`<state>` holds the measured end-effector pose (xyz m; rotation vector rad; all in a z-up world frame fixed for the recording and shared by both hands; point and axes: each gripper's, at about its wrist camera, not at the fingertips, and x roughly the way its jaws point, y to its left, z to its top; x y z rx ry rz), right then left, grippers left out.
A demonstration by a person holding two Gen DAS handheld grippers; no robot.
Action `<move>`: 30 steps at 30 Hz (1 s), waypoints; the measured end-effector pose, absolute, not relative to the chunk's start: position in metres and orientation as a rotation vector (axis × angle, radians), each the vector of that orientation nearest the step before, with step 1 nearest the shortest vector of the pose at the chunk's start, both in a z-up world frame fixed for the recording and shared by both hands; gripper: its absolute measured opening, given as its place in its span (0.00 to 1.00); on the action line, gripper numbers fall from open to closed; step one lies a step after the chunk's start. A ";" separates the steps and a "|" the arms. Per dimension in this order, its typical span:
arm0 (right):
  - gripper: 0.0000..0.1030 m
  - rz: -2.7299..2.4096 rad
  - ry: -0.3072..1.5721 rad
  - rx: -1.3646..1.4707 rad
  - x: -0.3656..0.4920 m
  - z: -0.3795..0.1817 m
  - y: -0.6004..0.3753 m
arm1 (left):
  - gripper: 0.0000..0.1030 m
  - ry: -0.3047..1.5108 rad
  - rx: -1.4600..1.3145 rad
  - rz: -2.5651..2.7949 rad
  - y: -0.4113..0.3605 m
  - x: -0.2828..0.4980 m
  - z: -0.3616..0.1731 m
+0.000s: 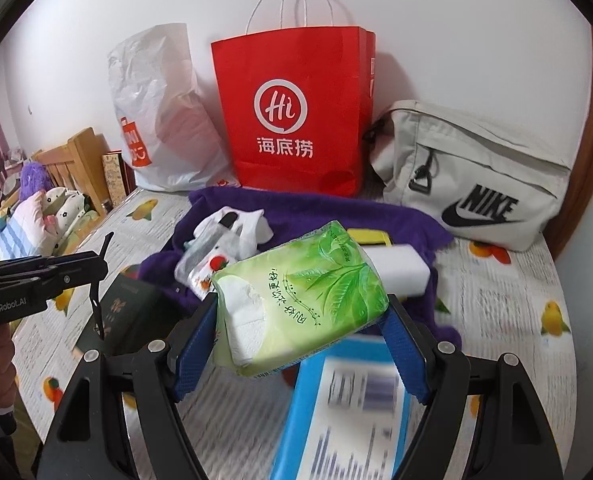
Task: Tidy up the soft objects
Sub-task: 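Carry the black strap and the green tissue pack with both tools over the purple towel, then open the right tool to drop the tissue pack on the towel while the left releases the strap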
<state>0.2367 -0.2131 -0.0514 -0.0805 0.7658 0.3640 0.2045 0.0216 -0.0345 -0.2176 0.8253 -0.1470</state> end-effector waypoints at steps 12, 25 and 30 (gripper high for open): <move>0.76 0.345 0.786 -0.074 0.292 -0.060 -0.210 | 0.20 0.849 -0.225 -0.157 0.022 0.256 -0.046; 0.76 0.348 0.834 -0.092 0.330 -0.076 -0.202 | 0.20 0.880 -0.230 -0.167 0.017 0.298 -0.060; 0.76 0.362 0.871 -0.095 0.345 -0.086 -0.195 | 0.20 0.894 -0.231 -0.166 0.019 0.308 -0.064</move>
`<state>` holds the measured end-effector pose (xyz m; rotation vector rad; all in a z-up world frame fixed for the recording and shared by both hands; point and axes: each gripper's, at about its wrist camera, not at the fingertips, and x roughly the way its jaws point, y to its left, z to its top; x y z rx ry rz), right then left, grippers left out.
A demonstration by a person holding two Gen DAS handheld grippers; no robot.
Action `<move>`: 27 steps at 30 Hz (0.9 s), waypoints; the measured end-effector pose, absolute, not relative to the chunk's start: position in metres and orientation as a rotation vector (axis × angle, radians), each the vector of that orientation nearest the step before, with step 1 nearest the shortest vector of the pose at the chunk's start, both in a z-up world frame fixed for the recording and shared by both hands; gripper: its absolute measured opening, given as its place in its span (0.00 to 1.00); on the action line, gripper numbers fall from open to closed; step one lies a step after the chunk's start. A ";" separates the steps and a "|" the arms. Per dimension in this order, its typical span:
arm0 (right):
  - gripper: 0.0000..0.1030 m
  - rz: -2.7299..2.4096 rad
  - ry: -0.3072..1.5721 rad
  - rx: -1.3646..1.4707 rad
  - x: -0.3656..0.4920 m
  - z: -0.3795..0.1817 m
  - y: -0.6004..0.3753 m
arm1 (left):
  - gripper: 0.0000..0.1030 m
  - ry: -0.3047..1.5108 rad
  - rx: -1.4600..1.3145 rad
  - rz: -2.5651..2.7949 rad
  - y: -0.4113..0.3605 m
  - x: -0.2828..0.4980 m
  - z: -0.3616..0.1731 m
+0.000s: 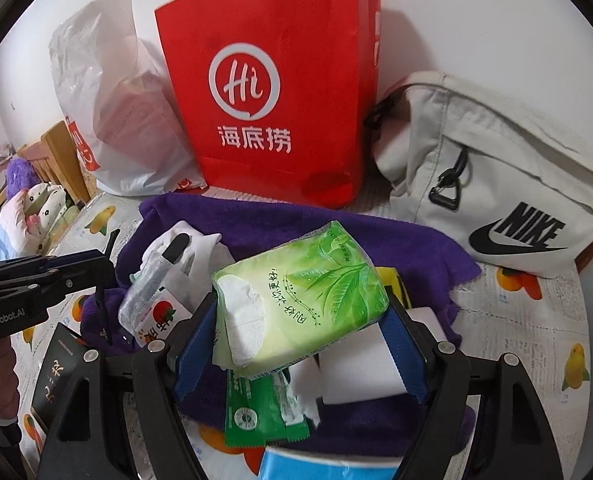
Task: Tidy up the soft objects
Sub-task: 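Open the right tool to drop the tissue pack on the towel while the left releases the strap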
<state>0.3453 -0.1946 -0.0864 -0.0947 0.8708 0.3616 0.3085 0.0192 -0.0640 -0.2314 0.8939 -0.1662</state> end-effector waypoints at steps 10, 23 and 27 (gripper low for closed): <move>0.77 0.361 0.939 -0.139 0.362 -0.110 -0.181 | 0.20 0.929 -0.246 -0.161 0.024 0.326 -0.079; 0.81 0.346 0.942 -0.174 0.358 -0.115 -0.178 | 0.20 0.978 -0.225 -0.165 0.018 0.335 -0.094; 0.83 0.339 0.942 -0.175 0.358 -0.116 -0.178 | 0.20 0.990 -0.222 -0.163 0.017 0.335 -0.097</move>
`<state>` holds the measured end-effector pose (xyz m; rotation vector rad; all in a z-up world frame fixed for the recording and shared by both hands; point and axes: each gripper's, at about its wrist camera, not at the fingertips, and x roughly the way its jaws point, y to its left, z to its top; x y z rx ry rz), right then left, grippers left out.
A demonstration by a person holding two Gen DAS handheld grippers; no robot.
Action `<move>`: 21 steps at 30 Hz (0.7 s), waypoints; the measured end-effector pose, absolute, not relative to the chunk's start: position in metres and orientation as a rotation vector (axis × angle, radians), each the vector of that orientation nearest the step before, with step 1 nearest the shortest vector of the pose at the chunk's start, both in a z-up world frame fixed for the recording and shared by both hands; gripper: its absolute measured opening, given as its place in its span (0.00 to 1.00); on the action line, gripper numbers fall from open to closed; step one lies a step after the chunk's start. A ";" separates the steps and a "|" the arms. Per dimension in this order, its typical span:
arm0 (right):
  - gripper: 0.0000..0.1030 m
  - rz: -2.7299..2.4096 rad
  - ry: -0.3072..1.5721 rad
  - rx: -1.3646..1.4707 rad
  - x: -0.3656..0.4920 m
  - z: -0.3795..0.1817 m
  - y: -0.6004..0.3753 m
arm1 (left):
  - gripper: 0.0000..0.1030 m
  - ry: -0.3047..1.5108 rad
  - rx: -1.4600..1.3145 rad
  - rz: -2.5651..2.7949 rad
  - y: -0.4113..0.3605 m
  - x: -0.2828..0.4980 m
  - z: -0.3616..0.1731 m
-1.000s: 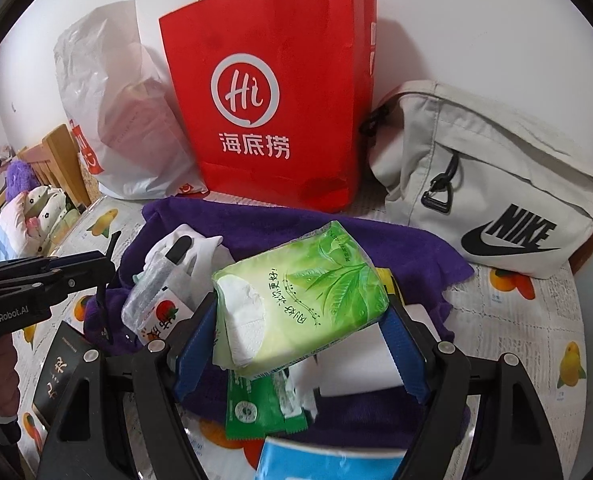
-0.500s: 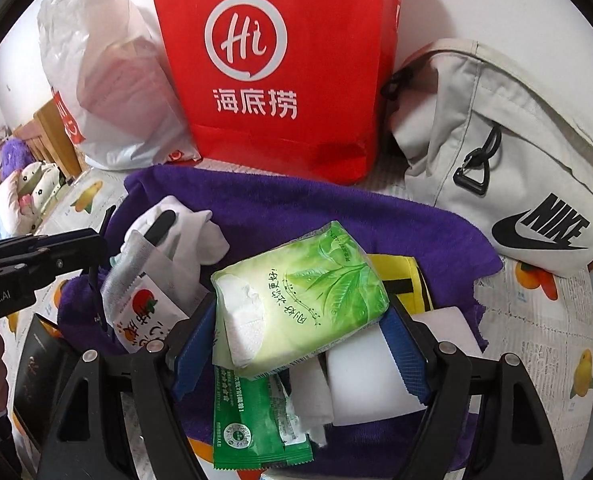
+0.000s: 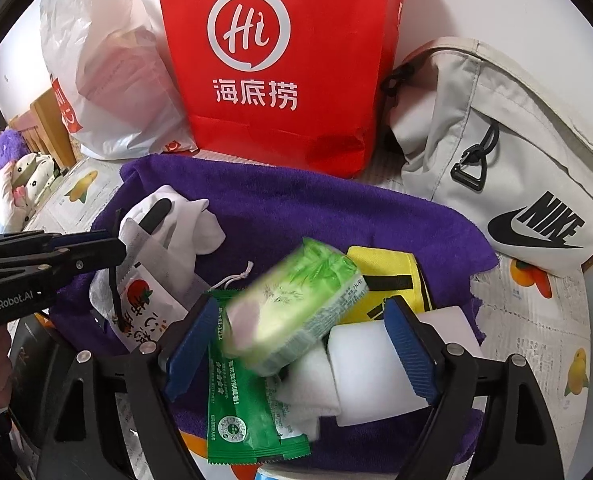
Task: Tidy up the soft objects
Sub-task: 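Open the right tool to drop the tissue pack on the towel while the left releases the strap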
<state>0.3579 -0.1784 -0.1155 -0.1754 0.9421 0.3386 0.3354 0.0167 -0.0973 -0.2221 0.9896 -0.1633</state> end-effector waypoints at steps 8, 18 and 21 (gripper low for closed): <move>0.83 0.326 0.933 -0.133 0.353 -0.109 -0.186 | 0.20 0.986 -0.201 -0.152 0.013 0.337 -0.096; 0.83 0.310 0.876 -0.060 0.330 -0.078 -0.204 | 0.48 0.938 -0.184 -0.145 0.011 0.321 -0.071; 0.83 0.319 0.860 -0.031 0.317 -0.068 -0.209 | 0.50 0.932 -0.169 -0.134 0.009 0.310 -0.063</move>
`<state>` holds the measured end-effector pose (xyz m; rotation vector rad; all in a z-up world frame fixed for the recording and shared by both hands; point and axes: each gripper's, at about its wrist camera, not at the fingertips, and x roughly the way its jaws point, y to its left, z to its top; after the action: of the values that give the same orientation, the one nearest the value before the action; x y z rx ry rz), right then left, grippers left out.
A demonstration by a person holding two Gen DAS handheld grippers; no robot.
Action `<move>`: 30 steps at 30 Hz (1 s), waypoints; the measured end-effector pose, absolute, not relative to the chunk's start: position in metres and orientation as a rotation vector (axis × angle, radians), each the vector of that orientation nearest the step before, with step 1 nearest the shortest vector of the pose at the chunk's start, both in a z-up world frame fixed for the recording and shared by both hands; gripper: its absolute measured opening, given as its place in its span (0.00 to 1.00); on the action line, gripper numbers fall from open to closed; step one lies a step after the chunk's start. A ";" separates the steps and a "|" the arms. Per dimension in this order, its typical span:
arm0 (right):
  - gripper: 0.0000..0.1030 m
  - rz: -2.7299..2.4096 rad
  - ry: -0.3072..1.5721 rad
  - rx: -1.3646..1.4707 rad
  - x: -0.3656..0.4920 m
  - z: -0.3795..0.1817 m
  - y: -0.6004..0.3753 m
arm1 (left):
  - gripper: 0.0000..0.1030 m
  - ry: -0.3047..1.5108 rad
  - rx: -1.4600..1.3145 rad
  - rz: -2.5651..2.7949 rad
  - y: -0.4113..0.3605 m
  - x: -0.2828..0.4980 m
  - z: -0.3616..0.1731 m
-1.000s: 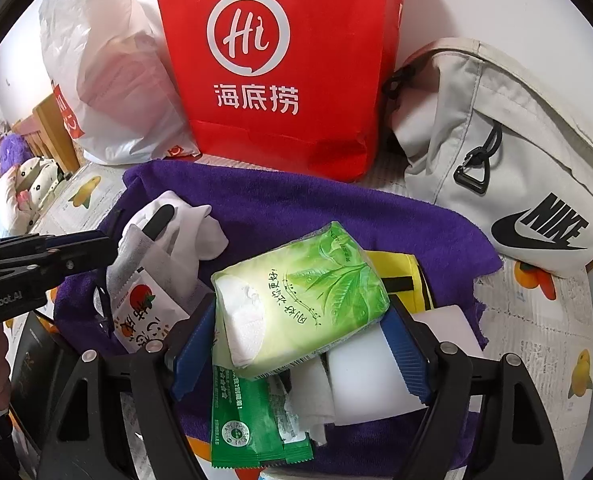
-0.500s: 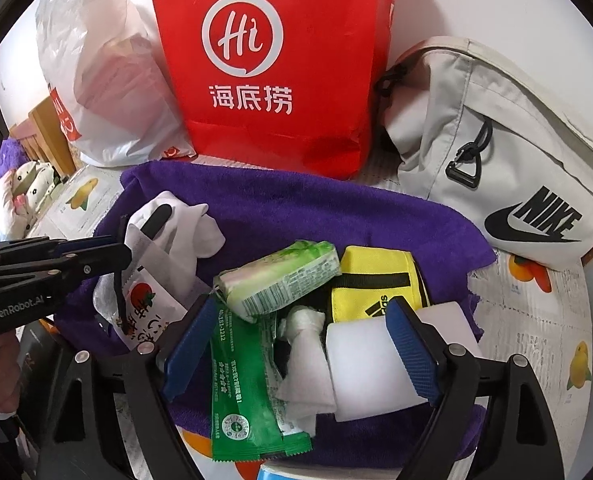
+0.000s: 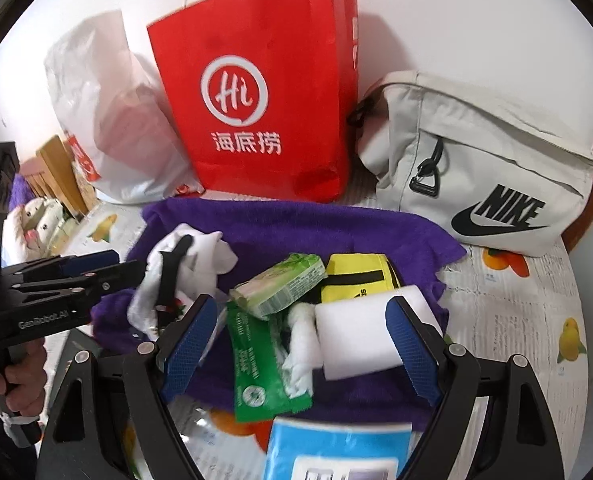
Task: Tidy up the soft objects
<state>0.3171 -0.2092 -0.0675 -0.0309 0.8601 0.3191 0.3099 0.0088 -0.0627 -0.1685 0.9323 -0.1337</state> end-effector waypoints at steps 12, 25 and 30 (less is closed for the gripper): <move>0.91 0.244 0.832 0.008 0.243 -0.041 -0.233 | 0.69 0.877 -0.137 -0.117 -0.003 0.237 -0.019; 0.97 0.229 0.780 0.091 0.150 -0.017 -0.257 | 0.77 0.796 -0.097 -0.068 -0.011 0.135 0.016; 0.97 0.183 0.766 0.077 0.117 -0.010 -0.261 | 0.81 0.769 -0.081 -0.065 -0.017 0.106 0.024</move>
<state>0.1168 -0.2605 -0.0102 0.0768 0.7662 0.1825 0.1058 -0.0165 0.0241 -0.0807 0.7685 -0.0651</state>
